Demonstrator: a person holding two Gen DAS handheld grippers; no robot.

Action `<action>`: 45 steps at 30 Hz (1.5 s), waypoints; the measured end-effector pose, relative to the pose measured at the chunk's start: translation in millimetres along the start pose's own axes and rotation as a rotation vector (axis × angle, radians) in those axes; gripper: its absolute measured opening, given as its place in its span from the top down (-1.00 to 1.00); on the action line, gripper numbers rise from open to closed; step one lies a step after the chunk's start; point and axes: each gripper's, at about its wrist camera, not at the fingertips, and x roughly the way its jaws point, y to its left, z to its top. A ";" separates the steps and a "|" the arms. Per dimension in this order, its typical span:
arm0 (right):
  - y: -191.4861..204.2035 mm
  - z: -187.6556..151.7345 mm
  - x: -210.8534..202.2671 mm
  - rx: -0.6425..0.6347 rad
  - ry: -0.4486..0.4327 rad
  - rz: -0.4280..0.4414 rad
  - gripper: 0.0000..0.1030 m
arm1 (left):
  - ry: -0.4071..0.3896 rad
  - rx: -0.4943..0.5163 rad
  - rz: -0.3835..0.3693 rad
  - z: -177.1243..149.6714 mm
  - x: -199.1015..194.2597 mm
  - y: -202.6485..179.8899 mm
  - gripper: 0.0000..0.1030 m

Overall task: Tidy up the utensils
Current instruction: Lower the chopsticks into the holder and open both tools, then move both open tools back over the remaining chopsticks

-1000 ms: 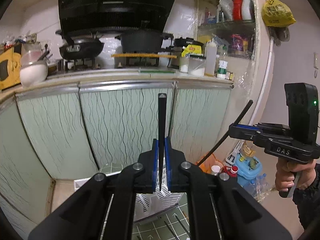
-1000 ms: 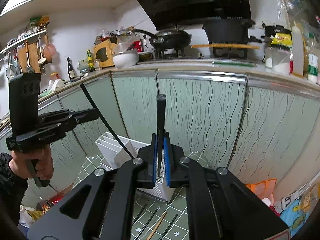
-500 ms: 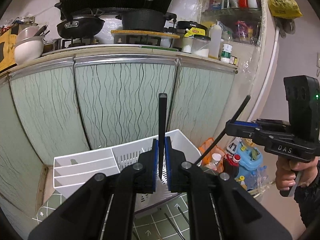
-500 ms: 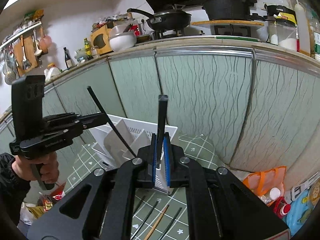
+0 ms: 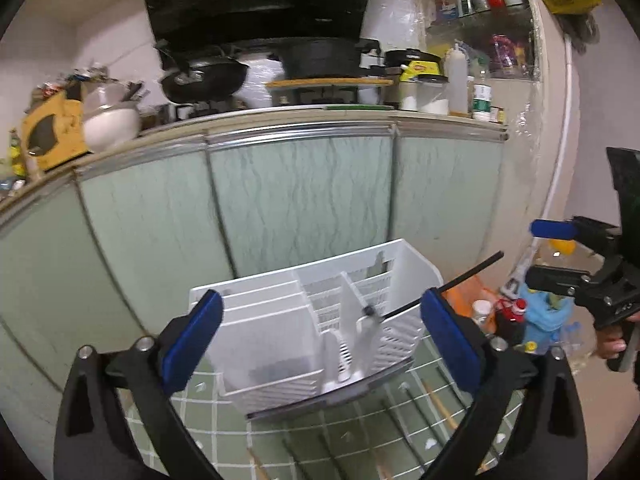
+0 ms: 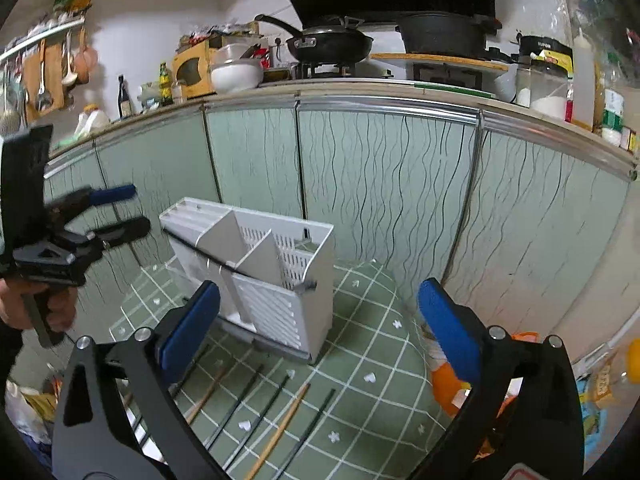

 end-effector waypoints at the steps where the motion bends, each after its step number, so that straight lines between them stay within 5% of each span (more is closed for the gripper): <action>1: 2.6 -3.2 -3.4 -0.008 0.001 -0.005 -0.85 | -0.007 0.001 0.007 -2.8 -6.1 0.5 -0.93; 25: 24.4 -73.8 -50.9 0.015 0.051 -0.005 -0.85 | -0.003 -0.050 0.098 -77.3 -99.0 -14.8 -0.93; 35: 29.5 -101.1 -51.3 0.031 0.089 0.010 -0.85 | 0.025 -0.104 0.129 -113.0 -108.4 -3.9 -0.93; 45: 33.8 -136.9 -44.0 0.065 0.082 -0.080 -0.85 | 0.052 -0.110 0.165 -156.7 -110.4 9.3 -0.93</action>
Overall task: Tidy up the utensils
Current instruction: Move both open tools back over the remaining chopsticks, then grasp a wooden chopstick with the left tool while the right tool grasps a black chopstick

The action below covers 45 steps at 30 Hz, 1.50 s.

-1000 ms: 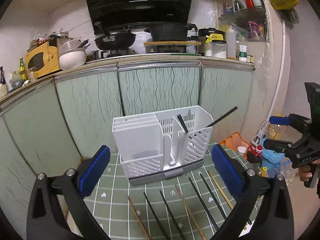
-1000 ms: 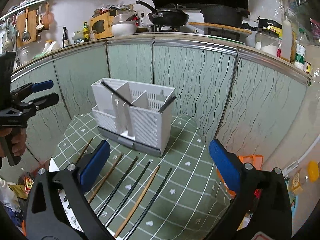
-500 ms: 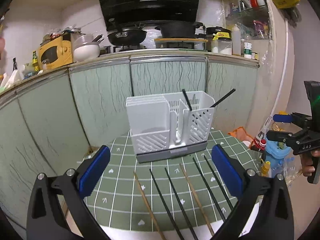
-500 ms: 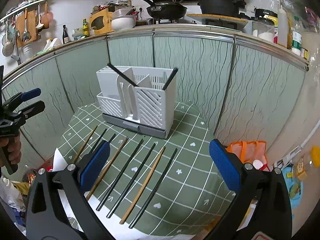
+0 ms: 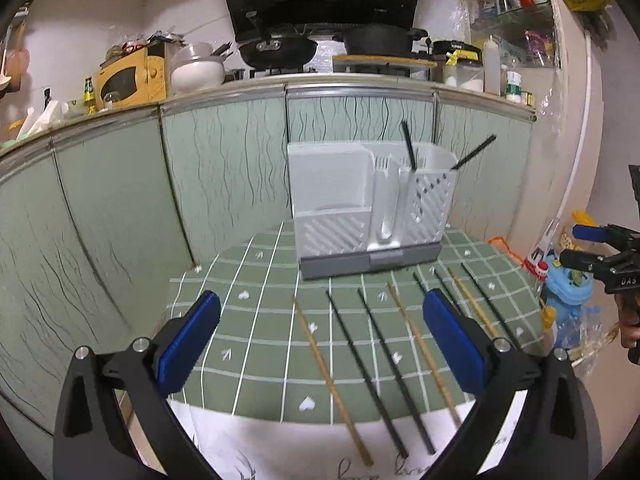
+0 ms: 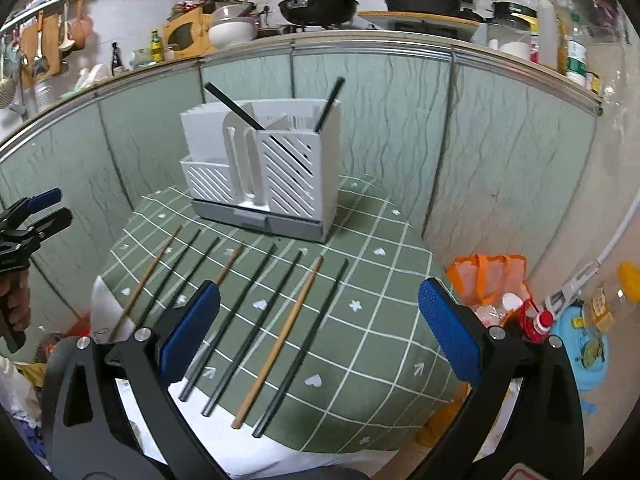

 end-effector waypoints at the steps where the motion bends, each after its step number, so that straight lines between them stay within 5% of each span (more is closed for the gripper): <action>1: 0.4 -6.7 2.8 0.015 0.003 -0.003 -0.85 | 0.008 -0.002 0.009 -4.9 1.4 1.5 -0.93; 20: 12.7 -77.8 29.6 0.009 0.007 -0.129 -0.85 | 0.060 -0.006 0.107 -90.0 13.2 2.6 -0.93; 31: 21.6 -98.7 43.1 -0.001 0.051 -0.177 -0.85 | 0.091 -0.009 0.112 -110.7 28.3 -12.3 -0.92; 39: 24.3 -108.2 50.6 0.038 0.076 -0.162 -0.77 | 0.139 -0.049 0.115 -115.8 45.8 -15.9 -0.53; 45: 30.1 -109.4 54.0 0.026 0.077 -0.166 -0.39 | 0.186 -0.056 0.134 -121.2 60.6 -23.9 -0.18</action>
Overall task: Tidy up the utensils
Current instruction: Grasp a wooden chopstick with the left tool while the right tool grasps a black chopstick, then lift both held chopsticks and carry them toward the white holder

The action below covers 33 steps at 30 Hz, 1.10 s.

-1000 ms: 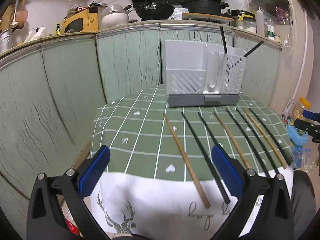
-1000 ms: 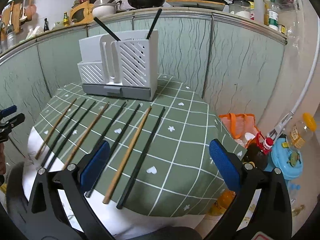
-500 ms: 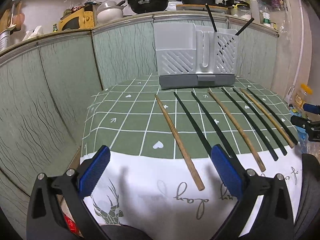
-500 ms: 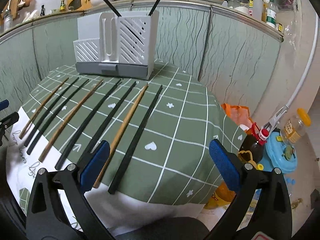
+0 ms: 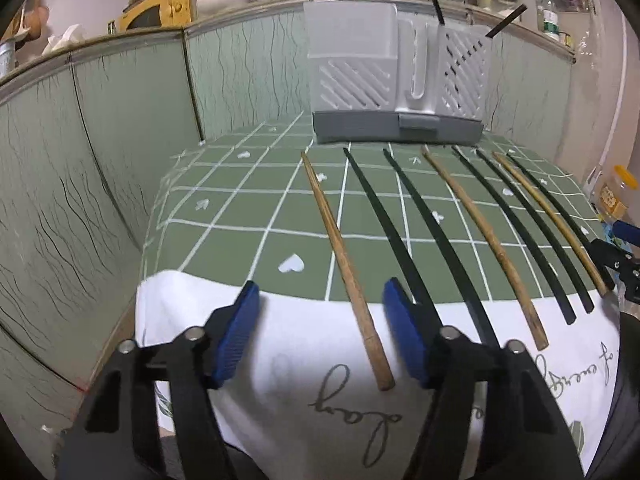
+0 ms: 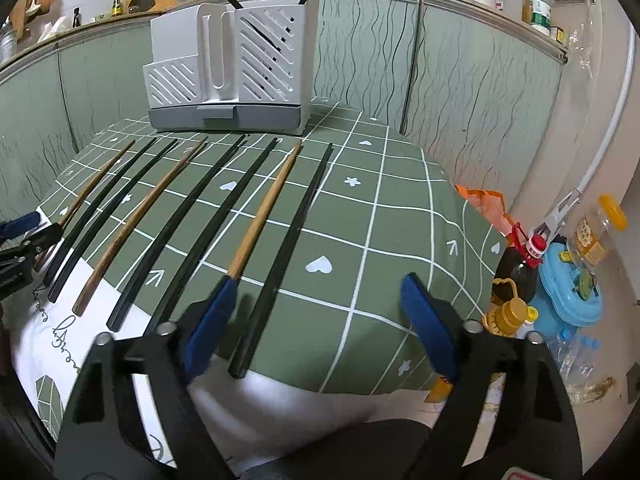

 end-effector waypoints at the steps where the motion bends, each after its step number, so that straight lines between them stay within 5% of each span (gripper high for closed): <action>1: 1.0 -0.1 0.7 -0.005 0.003 0.002 -0.26 | 0.001 -0.004 0.005 -0.6 0.9 -0.9 -0.15; 7: 5.5 0.0 6.0 -0.019 0.026 0.048 0.30 | -0.011 -0.008 0.001 -2.5 0.8 -5.6 0.28; 10: 9.4 0.0 6.8 -0.027 0.029 0.040 0.37 | -0.015 -0.004 0.007 -3.5 -0.2 -6.7 0.35; 15: 11.7 -2.2 6.8 -0.009 0.029 0.057 0.55 | -0.017 -0.021 0.037 -2.8 0.1 -2.8 0.75; 23: 14.5 -2.5 7.1 0.054 0.034 0.071 0.88 | -0.015 -0.053 0.014 -1.7 -0.1 2.6 0.82; 33: 5.1 0.6 3.7 0.105 0.040 0.096 0.89 | -0.010 -0.080 -0.038 1.1 -5.7 10.6 0.85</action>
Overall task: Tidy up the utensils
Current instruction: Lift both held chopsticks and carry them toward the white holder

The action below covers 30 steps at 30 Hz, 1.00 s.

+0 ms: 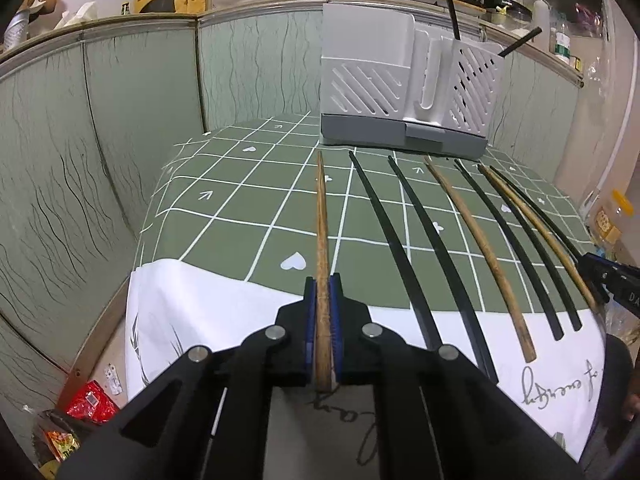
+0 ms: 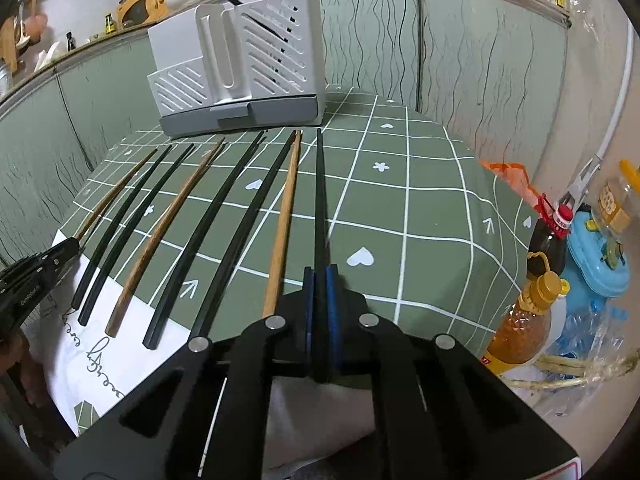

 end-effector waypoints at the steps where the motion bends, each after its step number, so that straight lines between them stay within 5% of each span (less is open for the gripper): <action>1: -1.3 0.6 -2.6 0.001 -0.005 0.001 0.89 | -0.003 -0.002 -0.001 0.7 -1.6 0.7 0.85; 30: -14.6 44.8 -71.9 -0.011 -0.107 0.040 0.88 | -0.054 0.014 -0.081 51.2 -65.3 16.0 0.84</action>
